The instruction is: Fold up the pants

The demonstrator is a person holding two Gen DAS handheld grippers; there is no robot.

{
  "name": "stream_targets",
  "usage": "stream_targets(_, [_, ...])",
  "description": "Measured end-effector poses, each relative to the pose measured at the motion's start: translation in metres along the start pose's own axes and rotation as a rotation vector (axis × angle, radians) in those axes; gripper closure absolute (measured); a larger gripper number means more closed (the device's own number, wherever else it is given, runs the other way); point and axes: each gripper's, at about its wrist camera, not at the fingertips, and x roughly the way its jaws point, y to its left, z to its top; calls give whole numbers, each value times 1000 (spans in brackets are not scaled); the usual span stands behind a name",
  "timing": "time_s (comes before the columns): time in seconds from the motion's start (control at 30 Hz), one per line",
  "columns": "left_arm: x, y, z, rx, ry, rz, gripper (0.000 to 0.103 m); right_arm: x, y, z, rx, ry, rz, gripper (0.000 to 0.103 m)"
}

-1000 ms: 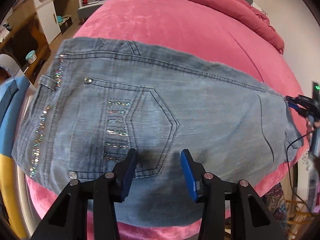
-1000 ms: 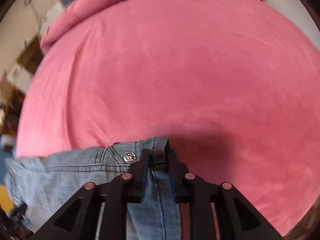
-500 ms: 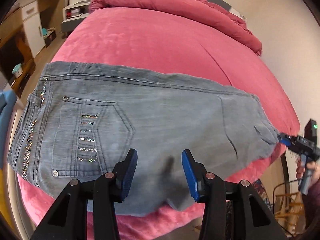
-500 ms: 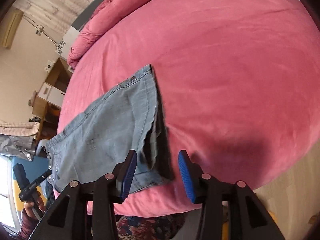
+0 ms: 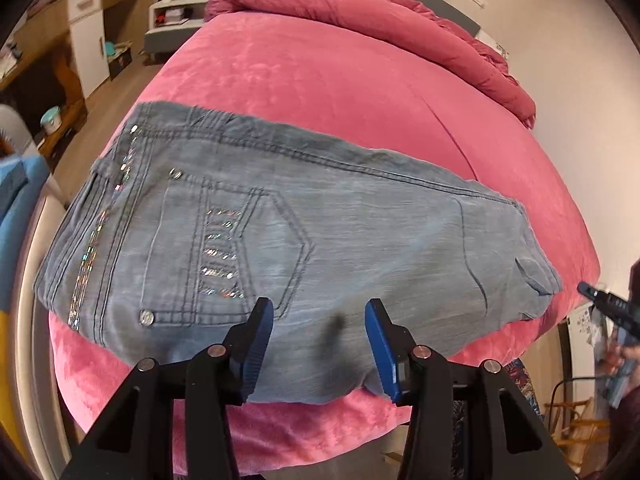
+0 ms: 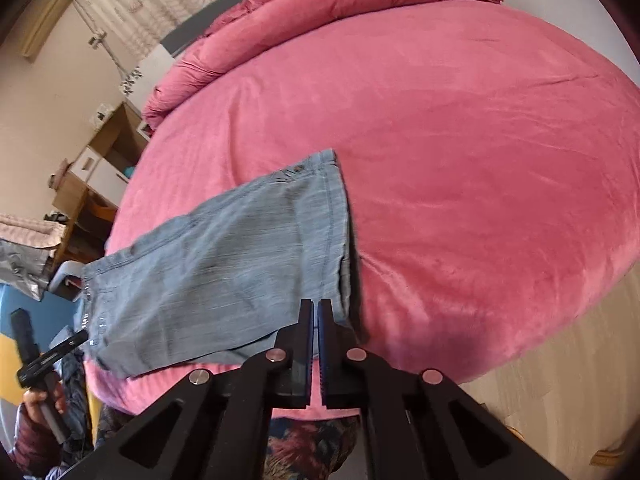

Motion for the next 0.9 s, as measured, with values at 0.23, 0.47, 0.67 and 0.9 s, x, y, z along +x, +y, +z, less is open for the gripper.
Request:
stream_targets(0.23, [-2,7,-5,-26,3,19,54,35,-13,-1,40,56,-71,57])
stream_targets(0.47, [0,10,-1,-30,1,18,54,46,-5,6,55,78,-70,100])
stream_targets(0.67, [6,20,1,-62,24,31,54,-2,4,0,43,16,-71,100])
stream_targets(0.9, [8,37,-7,-93,49,78,54,60,-26,-23,139,133,-169,94])
